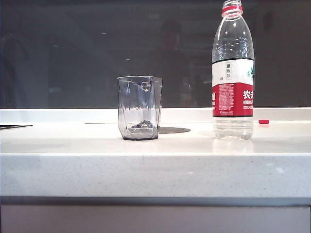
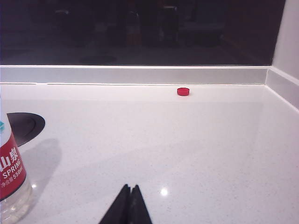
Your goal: Pick up the mineral water bottle on the table and pour water into the mug until it's half full.
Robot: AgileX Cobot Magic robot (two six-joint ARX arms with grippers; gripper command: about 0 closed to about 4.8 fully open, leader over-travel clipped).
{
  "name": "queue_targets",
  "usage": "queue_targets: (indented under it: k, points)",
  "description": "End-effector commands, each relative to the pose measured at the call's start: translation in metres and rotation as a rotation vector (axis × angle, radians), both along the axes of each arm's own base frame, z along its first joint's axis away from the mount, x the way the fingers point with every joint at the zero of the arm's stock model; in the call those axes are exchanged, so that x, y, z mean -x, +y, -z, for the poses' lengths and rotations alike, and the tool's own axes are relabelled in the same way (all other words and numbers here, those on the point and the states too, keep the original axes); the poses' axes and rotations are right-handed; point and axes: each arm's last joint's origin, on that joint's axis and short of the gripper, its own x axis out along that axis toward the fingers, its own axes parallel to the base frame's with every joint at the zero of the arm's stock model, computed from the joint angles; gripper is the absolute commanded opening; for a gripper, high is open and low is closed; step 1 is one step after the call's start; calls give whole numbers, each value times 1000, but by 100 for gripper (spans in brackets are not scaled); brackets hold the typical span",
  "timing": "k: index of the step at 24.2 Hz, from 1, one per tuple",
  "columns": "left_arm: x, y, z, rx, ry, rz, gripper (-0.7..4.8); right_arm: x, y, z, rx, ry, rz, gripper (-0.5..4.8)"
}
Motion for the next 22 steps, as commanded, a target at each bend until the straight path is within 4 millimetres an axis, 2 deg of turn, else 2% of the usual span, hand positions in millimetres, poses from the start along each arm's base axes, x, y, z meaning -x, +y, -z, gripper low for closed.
queue_targets:
  k: [1,11,13,15,19,22]
  points:
    - [0,0,-2,-1,-9,3,-4,0,0,-1,0,-16,3,0]
    - [0,-1,-2,-1,-9,16,-4,0,0,-1,-42,-16,-7,0]
    - [1,-11,-1,-1,-9,112,-4,0,2,-1,-273,-9,-93,0]
    - [3,-20,-2,0,-9,203,-4,0,5,-1,-396,12,-183,3]
    - [11,-40,-1,1,-9,432,-4,3,13,0,-463,98,-482,54]
    - [17,-49,-1,1,-9,544,-4,5,19,-1,-508,168,-530,60]
